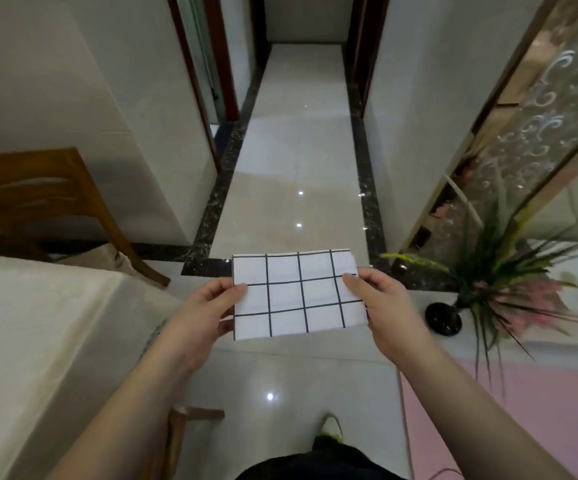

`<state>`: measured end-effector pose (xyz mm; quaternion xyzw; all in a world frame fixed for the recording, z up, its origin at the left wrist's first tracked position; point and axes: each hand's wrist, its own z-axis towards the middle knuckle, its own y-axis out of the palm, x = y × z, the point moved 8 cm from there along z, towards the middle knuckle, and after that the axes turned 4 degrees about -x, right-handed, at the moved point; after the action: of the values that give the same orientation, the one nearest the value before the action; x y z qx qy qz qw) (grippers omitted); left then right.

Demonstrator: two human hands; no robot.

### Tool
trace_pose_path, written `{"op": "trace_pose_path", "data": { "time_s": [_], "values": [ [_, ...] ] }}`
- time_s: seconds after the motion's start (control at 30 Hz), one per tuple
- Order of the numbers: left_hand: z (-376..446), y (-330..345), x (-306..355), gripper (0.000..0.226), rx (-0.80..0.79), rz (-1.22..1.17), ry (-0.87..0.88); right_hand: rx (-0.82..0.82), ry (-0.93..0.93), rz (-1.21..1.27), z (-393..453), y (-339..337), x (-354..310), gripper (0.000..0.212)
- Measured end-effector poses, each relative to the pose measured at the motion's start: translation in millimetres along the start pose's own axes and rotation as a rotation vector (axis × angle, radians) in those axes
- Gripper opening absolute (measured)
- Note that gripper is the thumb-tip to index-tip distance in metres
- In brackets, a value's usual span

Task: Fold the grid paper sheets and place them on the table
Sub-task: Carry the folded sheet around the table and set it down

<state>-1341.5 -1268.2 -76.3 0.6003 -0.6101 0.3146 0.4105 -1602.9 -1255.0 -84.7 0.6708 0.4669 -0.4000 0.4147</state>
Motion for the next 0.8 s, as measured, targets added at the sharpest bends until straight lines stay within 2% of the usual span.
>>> {"op": "trace_pose_path", "data": {
  "time_s": [0.1,0.37,0.8],
  "values": [
    [15,7,17,0.018,0.068,-0.020,0.009,-0.068,0.003,0.007,37,4,-18,0.005],
    [35,-21,39,0.011,0.289,-0.133,0.054,-0.253,0.037,-0.086,104,49,-42,0.015],
    [72,-165,35,0.008,0.623,-0.295,0.087,-0.571,0.145,-0.273,194,227,-13,0.012]
  ]
}}
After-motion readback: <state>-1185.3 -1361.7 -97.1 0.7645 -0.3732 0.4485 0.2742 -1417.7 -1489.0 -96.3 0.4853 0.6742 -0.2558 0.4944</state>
